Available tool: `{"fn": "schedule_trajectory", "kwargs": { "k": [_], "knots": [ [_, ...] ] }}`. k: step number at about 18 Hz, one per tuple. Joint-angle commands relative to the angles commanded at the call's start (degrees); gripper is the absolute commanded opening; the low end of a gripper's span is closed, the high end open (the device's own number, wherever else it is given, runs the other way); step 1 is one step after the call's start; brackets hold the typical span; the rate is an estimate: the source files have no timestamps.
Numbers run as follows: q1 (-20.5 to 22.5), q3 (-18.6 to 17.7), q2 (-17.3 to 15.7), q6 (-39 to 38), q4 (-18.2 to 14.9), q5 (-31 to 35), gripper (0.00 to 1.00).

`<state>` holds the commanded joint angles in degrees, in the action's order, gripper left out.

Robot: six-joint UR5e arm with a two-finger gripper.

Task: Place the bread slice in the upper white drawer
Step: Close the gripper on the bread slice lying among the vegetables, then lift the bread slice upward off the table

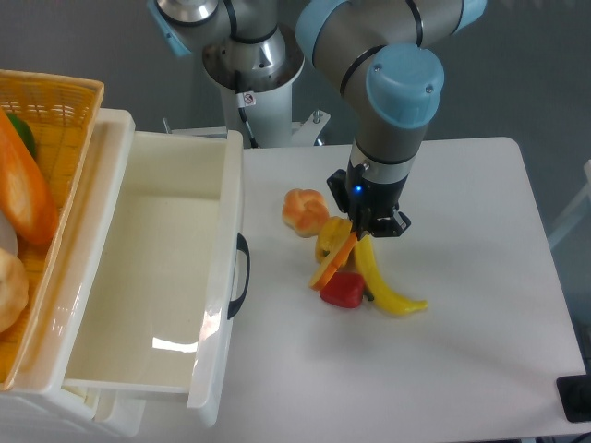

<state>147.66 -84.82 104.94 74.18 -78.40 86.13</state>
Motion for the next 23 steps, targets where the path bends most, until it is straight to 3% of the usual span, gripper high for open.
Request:
{"fn": "schedule_trajectory", "kwargs": {
  "k": [14, 18, 20, 23],
  "knots": [
    [1.67, 0.0, -1.93, -1.05, -0.88, -0.35, 0.0],
    [1.41, 0.09, -2.72, -5.35, -0.97, -1.66, 0.0],
    [1.67, 0.18, -3.86, -11.4, -0.97, -4.64, 0.0],
    [1.84, 0.26, -4.83, -13.01, -1.05, -5.18, 0.0]
  ]
}}
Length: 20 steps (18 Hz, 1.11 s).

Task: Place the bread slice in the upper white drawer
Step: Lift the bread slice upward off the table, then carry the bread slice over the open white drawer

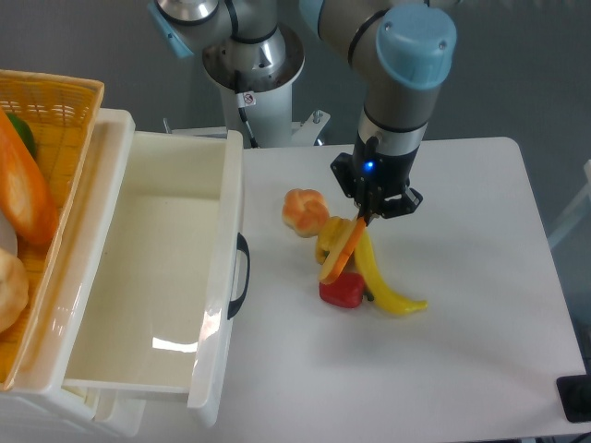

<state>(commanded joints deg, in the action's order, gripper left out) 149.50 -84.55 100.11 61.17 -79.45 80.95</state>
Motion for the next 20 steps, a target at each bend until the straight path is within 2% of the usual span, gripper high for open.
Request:
{"fn": "schedule_trajectory", "kwargs": {
  "k": [4, 8, 12, 20],
  "knots": [
    [0.53, 0.0, -1.58, -0.53, -1.32, -0.17, 0.0],
    [1.05, 0.44, -3.61, -5.35, -1.32, -2.36, 0.0],
    [1.14, 1.41, -4.14, -12.64, -1.32, -4.12, 0.0],
    [0.79, 0.88, -8.35, -25.48, -1.5, -13.61, 0.0]
  ]
}}
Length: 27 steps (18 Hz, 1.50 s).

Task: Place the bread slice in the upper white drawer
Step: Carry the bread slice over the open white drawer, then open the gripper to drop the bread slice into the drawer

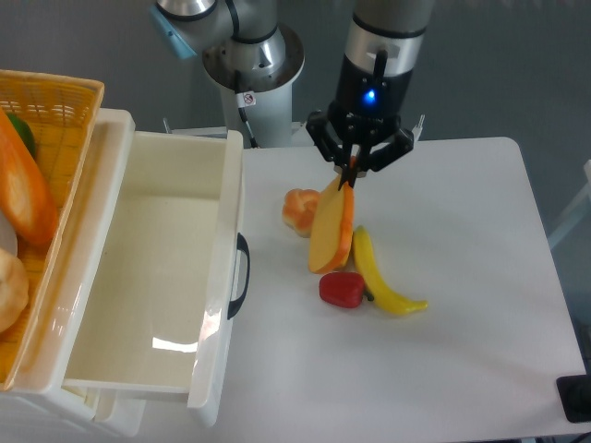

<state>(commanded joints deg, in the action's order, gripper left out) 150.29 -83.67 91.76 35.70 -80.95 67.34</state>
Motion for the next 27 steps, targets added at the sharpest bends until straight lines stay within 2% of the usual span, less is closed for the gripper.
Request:
{"fn": "schedule_trajectory", "kwargs": {
  "k": [3, 6, 13, 15, 19, 22, 27],
  "knots": [
    [-0.35, -0.18, -1.58, -2.73, -1.57, -3.52, 0.0],
    [-2.63, -0.26, -3.08, -3.26, -2.63, -3.7, 0.0],
    [-10.28, -3.51, -5.8, -3.44, -3.43, -3.44, 0.0],
    [-10.72, -4.31, -5.81, -3.44, -3.16, -3.44, 0.08],
    [-12.31, -4.4, -5.19, -3.44, -3.16, -3.35, 0.09],
    [-13.36, -4.57, -4.93, -3.35, -2.99, -3.26, 0.18],
    [-14.15, -5.45, -4.4, -2.74, -2.46, -2.03, 0.59]
  ]
}}
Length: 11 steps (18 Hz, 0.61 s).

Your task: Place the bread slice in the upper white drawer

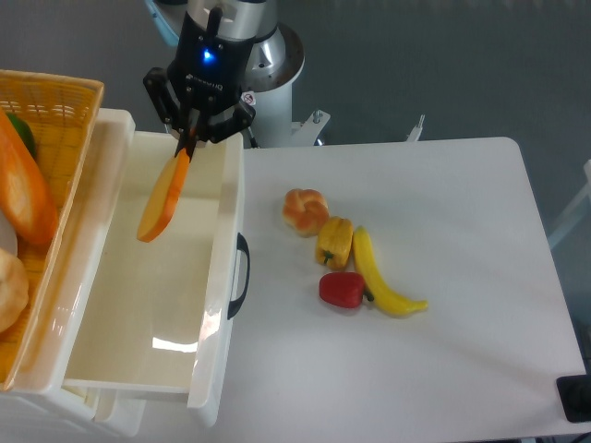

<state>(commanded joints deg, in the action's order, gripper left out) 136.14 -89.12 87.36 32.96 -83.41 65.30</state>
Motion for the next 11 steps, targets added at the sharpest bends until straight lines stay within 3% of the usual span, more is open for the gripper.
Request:
{"fn": "schedule_trajectory", "kwargs": {
  "k": [1, 2, 11],
  "knots": [
    [0.0, 0.0, 0.17, 0.09, 0.26, 0.0, 0.69],
    [-0.09, 0.0, 0.44, 0.0, 0.79, -0.09, 0.73],
    [0.08, 0.53, 1.05, 0.09, 1.84, 1.57, 0.76]
  ]
}}
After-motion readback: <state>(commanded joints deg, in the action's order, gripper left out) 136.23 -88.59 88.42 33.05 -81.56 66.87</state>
